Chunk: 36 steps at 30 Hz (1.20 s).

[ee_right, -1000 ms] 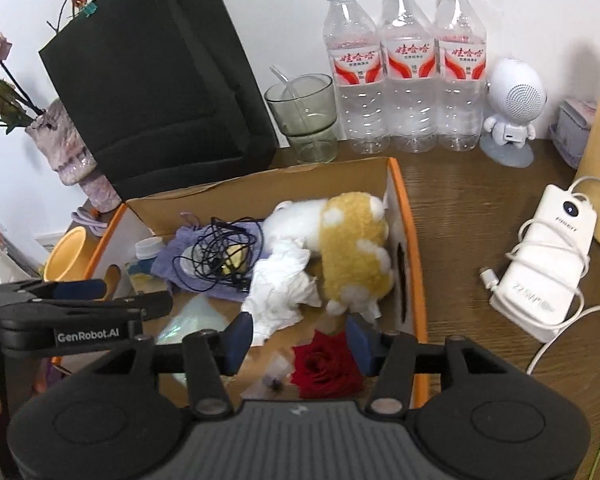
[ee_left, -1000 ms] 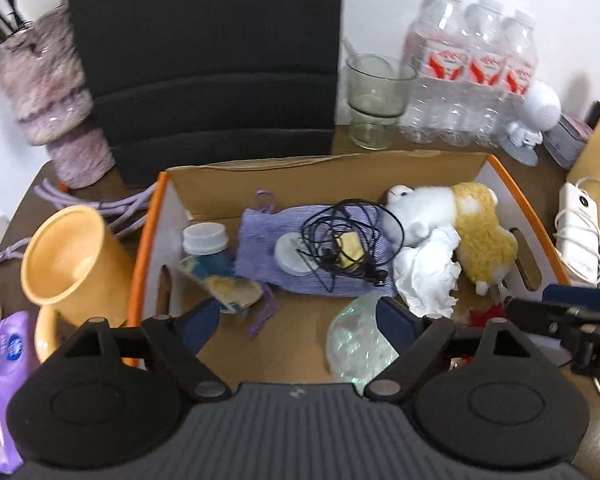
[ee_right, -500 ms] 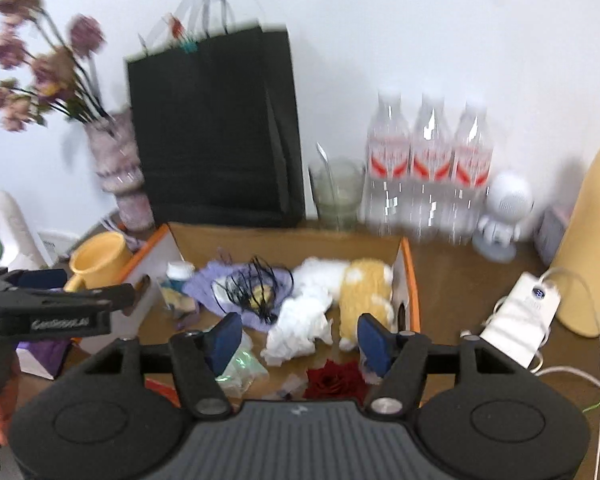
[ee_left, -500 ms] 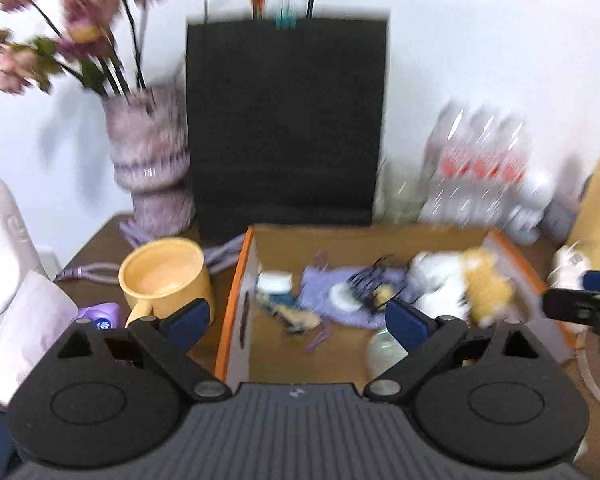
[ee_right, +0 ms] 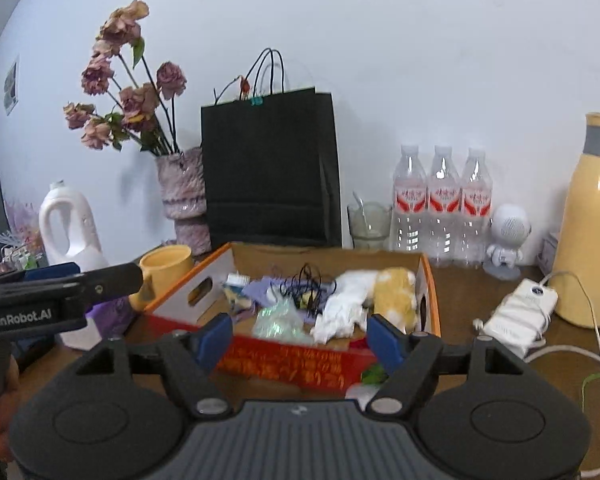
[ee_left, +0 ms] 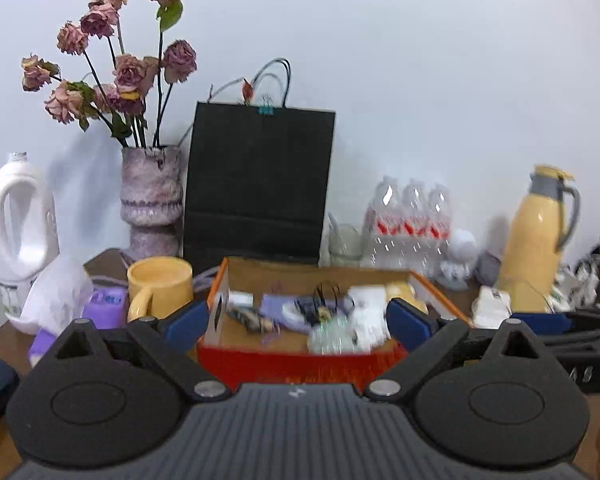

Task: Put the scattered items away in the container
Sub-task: 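Return both tools from the box to the table items, then grasp the green tissue pack with right tool while left tool grasps the black stick packet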

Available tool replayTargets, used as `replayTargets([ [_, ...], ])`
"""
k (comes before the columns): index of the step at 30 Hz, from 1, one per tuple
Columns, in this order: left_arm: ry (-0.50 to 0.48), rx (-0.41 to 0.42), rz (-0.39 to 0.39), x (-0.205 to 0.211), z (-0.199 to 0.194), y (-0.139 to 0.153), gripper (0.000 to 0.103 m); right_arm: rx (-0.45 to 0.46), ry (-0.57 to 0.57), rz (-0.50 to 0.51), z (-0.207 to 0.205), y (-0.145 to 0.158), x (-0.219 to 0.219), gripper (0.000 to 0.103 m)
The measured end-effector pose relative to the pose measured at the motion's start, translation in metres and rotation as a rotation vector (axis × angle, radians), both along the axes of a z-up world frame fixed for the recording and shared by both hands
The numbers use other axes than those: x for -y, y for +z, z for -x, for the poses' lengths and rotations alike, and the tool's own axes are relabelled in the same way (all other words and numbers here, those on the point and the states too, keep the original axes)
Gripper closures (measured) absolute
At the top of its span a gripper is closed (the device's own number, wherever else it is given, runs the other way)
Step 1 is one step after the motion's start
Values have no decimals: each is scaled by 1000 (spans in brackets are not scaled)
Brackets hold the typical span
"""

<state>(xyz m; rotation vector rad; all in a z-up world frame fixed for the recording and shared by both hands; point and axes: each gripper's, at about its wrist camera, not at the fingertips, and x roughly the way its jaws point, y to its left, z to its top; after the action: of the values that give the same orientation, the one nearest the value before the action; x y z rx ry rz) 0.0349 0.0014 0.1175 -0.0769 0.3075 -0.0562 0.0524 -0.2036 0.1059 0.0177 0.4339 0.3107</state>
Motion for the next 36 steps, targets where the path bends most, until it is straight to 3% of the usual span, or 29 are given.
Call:
replayTargets([
  [3,-24,1,-9,-5,42,-15,0,-17,-15,8,33,-7,10,29],
  [6,-37,-63,-18,-12,69,-37,0,-36,-19,19,78,-25,22,24],
  [8,-44,-118,-21,-10,69,-50,0,-54,-8,35,95,-43,25,23],
  [12,-144,-166,-59,12,45,-64,2,-134,-36,96,78,-68,21,25],
  [14,-199,-176,-82,24,34,-69,9,-164,-54,112,67,-77,21,26],
  [16,-254,-203,-100,36,19,-75,29,-181,-72,130,57,-85,24,27],
  [18,-291,-232,-98,44,2,-80,37,-207,-75,138,50,-91,26,38],
  [23,-294,-295,-7,51,-38,-88,46,-235,-77,129,44,-100,29,48],
  [28,-259,-403,36,57,-74,-102,75,-243,-86,119,42,-104,31,52],
  [36,-244,-425,39,65,-78,-106,75,-229,-89,153,41,-108,24,54],
])
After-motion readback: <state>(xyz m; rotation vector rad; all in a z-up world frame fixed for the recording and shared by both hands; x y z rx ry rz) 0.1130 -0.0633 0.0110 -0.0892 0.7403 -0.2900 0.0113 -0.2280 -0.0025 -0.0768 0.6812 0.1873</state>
